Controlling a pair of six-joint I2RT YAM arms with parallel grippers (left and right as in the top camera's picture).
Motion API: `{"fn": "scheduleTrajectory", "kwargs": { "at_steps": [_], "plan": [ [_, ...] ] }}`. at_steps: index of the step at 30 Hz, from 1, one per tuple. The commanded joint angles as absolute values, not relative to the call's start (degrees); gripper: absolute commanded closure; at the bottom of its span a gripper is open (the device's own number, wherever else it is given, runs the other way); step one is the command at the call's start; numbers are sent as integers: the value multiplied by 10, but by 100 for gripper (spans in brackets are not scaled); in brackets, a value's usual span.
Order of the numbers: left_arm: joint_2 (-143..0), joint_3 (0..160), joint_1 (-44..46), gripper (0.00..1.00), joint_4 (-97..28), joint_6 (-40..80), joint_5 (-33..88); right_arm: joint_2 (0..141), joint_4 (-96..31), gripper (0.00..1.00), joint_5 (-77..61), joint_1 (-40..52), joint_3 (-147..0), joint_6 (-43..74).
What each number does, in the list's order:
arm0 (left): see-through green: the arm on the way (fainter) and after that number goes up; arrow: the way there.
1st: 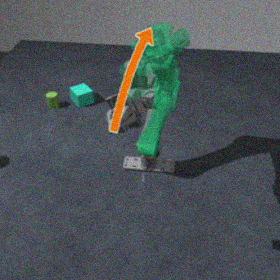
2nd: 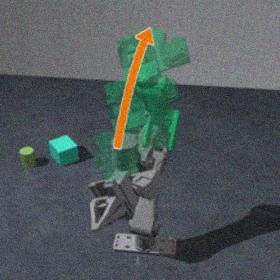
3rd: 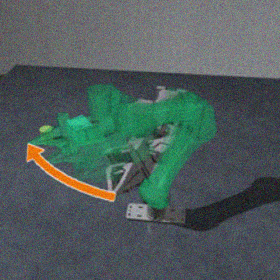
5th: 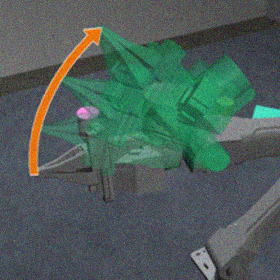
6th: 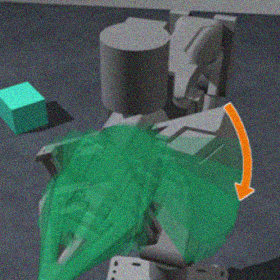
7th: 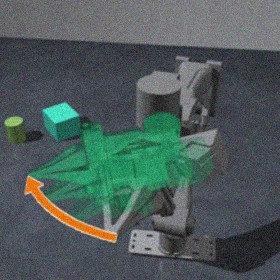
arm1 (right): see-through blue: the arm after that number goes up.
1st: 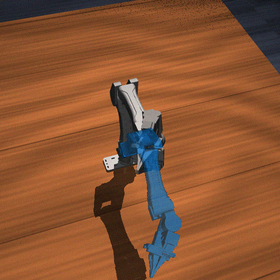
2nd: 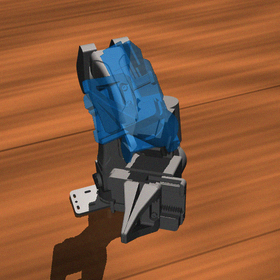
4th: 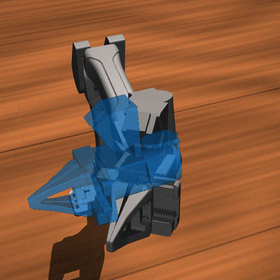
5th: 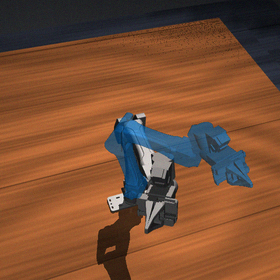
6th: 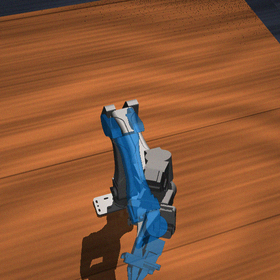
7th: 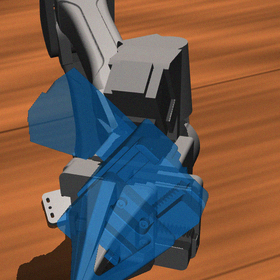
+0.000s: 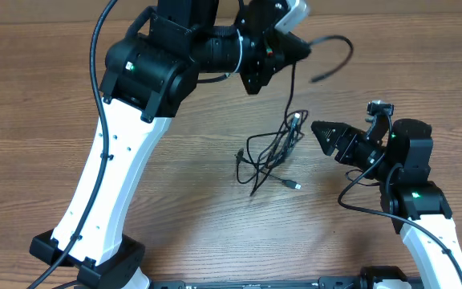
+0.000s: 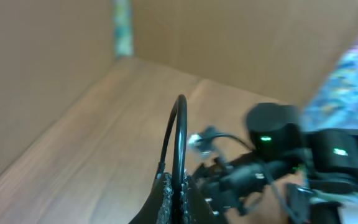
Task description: Untangle cables
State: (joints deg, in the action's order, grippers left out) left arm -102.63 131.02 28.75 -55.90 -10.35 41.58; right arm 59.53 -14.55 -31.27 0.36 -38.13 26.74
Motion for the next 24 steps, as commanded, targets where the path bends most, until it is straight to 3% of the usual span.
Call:
{"fn": "scheduleTrajectory", "kwargs": {
  "at_steps": [1,17,20,24],
  "plan": [
    [-1006,1326,285,96,-541,-55,354,593,-139,29,-347,3,-385,265],
    [-1007,1326,310,96,-481,37,358,593,-99,33,-400,49,-385,316],
    [-1007,1326,323,96,-479,37,358,593,-92,43,-389,61,-385,350],
    [-1008,1326,340,96,-475,39,359,600,-95,47,-371,69,-385,362]
  ]
}}
